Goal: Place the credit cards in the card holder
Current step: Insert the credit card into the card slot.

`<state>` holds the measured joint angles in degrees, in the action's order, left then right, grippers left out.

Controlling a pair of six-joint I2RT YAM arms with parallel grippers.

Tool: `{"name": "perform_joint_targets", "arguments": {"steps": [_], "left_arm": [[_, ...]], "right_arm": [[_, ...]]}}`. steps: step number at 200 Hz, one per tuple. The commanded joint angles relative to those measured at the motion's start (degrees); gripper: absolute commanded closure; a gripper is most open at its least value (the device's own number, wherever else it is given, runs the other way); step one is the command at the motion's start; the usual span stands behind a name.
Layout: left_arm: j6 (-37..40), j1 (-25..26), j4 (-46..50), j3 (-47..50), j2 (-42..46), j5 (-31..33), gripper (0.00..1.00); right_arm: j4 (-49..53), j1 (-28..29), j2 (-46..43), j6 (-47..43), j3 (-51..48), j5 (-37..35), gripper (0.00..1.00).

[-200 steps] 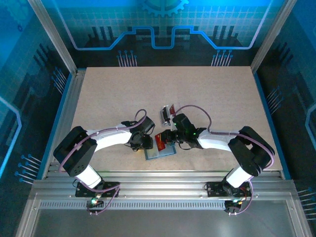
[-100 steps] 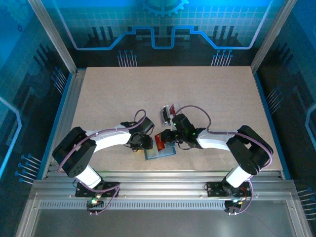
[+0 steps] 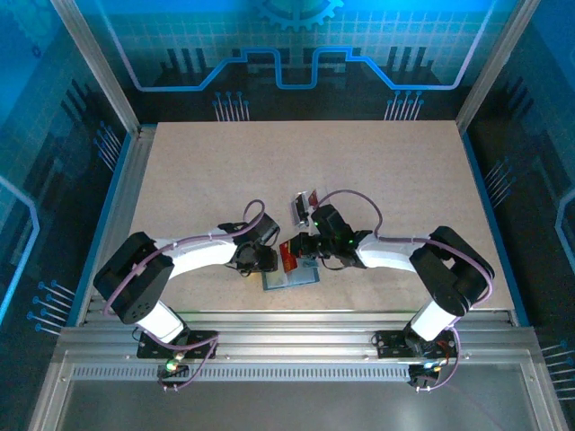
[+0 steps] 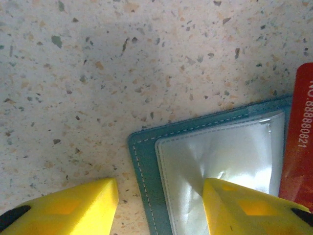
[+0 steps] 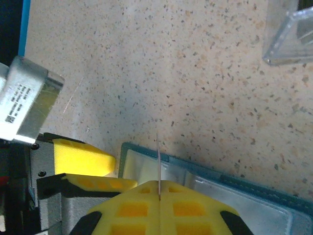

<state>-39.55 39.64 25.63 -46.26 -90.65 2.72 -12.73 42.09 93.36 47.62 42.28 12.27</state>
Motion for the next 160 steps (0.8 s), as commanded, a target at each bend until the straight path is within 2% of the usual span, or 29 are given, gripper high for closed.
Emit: {"name": "perform_joint_targets", "arguments": {"steps": [1, 61, 160], "left_arm": [[-1.5, 0.7, 1.6, 4.1, -3.5, -2.3, 0.49], [-1.8, 0.7, 1.4, 4.9, -2.8, -2.5, 0.50], [-3.0, 0.7, 0.2, 7.3, -1.6, -3.2, 0.52]], "right_arm": [[1.1, 0.0, 1.4, 0.6, 1.8, 0.1, 1.00], [3.1, -0.1, 1.3, -0.2, 2.0, -1.9, 1.00], [3.1, -1.4, 1.4, 0.0, 2.3, -1.5, 1.00]]}}
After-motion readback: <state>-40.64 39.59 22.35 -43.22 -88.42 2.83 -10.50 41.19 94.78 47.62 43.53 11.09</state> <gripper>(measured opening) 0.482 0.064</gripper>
